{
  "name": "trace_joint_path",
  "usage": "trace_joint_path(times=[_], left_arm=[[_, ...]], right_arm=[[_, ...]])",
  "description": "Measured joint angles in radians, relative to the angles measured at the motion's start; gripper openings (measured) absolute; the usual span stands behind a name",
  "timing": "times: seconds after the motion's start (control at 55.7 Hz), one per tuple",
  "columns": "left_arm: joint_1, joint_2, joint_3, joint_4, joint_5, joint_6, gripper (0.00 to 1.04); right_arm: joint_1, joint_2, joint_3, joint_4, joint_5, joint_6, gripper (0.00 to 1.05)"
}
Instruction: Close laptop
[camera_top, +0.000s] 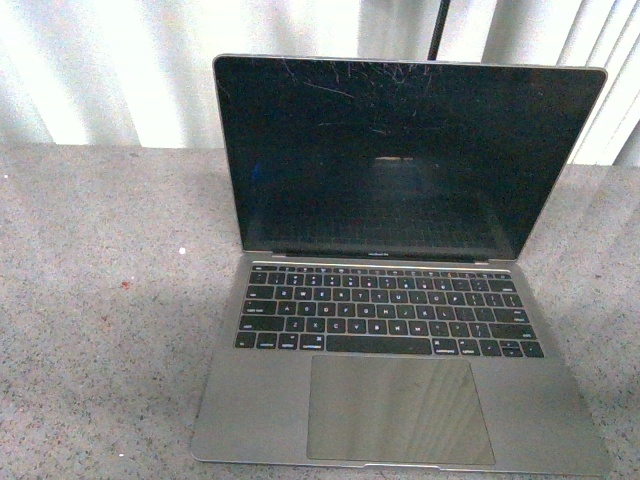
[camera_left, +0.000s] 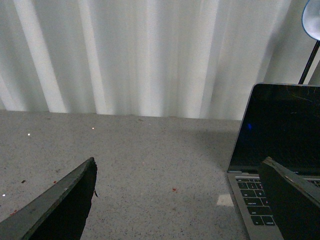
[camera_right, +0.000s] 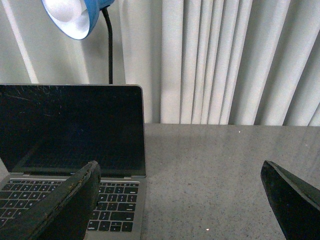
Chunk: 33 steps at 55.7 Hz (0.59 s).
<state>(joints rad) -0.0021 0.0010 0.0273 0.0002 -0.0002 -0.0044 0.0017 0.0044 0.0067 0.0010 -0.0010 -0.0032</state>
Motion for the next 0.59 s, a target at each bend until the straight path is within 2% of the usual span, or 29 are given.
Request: trace_joint_path(times=[0.593], left_arm=[[0.0,0.0,0.0,0.0,0.0,0.0,0.98]], right_arm=[[0.0,0.0,0.0,0.0,0.0,0.0,0.97]])
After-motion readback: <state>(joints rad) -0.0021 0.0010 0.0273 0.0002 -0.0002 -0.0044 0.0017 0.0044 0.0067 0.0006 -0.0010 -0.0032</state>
